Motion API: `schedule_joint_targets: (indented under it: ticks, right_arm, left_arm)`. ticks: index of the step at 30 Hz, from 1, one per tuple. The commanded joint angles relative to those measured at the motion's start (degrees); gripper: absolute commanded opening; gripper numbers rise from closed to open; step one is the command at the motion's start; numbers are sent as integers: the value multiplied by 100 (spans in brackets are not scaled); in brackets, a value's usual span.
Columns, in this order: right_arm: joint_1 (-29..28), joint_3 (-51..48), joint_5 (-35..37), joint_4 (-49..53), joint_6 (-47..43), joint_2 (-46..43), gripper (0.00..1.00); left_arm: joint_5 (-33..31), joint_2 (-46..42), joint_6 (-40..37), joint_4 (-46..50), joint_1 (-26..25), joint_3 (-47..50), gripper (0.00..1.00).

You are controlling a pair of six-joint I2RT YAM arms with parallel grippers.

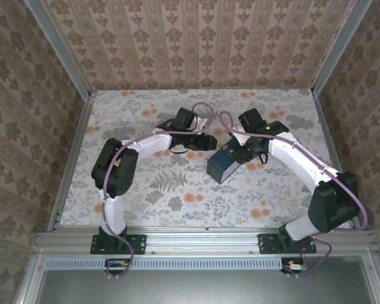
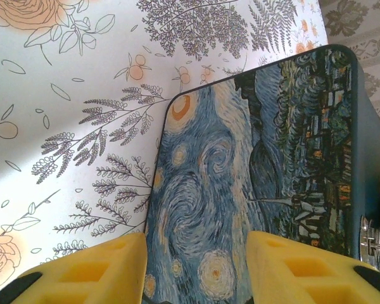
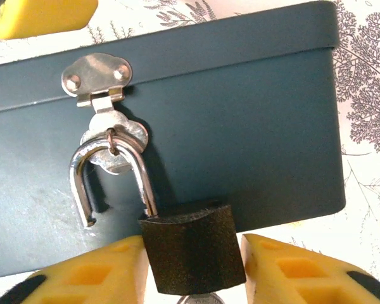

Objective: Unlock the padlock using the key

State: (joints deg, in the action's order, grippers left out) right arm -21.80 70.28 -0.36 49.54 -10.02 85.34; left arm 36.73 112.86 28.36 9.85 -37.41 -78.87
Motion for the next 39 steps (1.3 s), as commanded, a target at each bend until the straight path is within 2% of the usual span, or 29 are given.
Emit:
schedule_joint_targets:
  ticks: [1, 4, 7, 17, 25, 28, 34, 39]
  right_arm:
    - [9, 4, -40, 162, -65, -3, 34]
    - [9, 63, -4, 267, 36, -24, 29]
    - [35, 267, 44, 513, 253, -2, 28]
    - [39, 627, 350, 954, 1116, 291, 21]
    - [44, 486, 494, 683, 2207, 158, 17]
    - [41, 365, 628, 426, 2662, 47, 12]
    - [44, 153, 683, -157, 3169, -13, 9]
    - [44, 75, 690, -551, 3552, -19, 7]
  left_arm:
    - [62, -159, 47, 48, 31, -146, 46]
    - [44, -197, 93, 60, -9, -98, 46]
    - [-168, -283, 221, 39, -87, 5, 45]
    - [-153, -515, 607, -305, -143, 323, 45]
    - [-158, -685, 946, -561, -161, 613, 45]
    - [-110, -737, 1025, -623, -181, 710, 45]
    - [253, -737, 1166, -855, -318, 803, 45]
    - [288, -694, 1251, -953, -454, 833, 44]
